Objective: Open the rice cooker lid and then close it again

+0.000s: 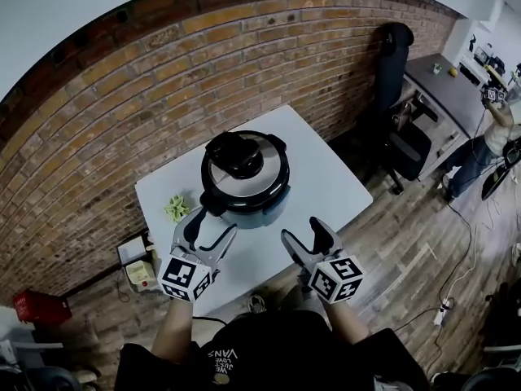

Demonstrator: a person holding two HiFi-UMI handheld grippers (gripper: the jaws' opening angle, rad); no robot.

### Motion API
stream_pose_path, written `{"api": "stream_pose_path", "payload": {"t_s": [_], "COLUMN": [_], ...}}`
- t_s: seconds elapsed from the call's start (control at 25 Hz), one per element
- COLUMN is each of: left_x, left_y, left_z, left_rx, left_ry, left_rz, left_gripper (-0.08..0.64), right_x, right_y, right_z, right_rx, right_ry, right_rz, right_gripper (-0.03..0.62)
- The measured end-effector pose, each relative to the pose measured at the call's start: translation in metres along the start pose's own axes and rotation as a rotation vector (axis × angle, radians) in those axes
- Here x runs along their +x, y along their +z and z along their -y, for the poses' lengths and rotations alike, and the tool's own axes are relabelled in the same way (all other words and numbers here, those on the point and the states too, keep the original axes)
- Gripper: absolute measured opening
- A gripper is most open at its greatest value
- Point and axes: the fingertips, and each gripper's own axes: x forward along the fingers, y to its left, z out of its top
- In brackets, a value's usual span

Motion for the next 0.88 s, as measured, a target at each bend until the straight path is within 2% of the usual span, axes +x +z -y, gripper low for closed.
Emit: {"api": "stream_pose_path", "payload": {"t_s": [0.16, 0.4, 0.6, 0.88], "left_x": [0.027, 0.079, 0.12, 0.161], "left_y": [0.013, 0.032, 0.03, 0.014], "left_z": [-0.017, -0.035, -0.045, -0.049], "left_rx": [0.033, 0.07, 0.101, 0.147], "left_ry": [0.005, 0.035, 0.043, -0.039], "left_rz": [0.003, -0.012, -0.082, -0.231], "left_gripper": [0.295, 0.295, 0.302, 0.328], "right_x": [0.015, 0.045, 0.064, 0.078], "right_y": [0.005, 0.009, 0.017, 0.027], "right_z": [0.015, 0.038, 0.057, 0.087], "right_rx": [0.003, -0.005, -0.024, -0.021], "right_ry": [0.012, 0.098, 0.159, 0.198], "right_rz": [-0.012, -0.081, -0.126, -0.148], "right_gripper": [0.353, 0.353, 0.353, 0.353]}}
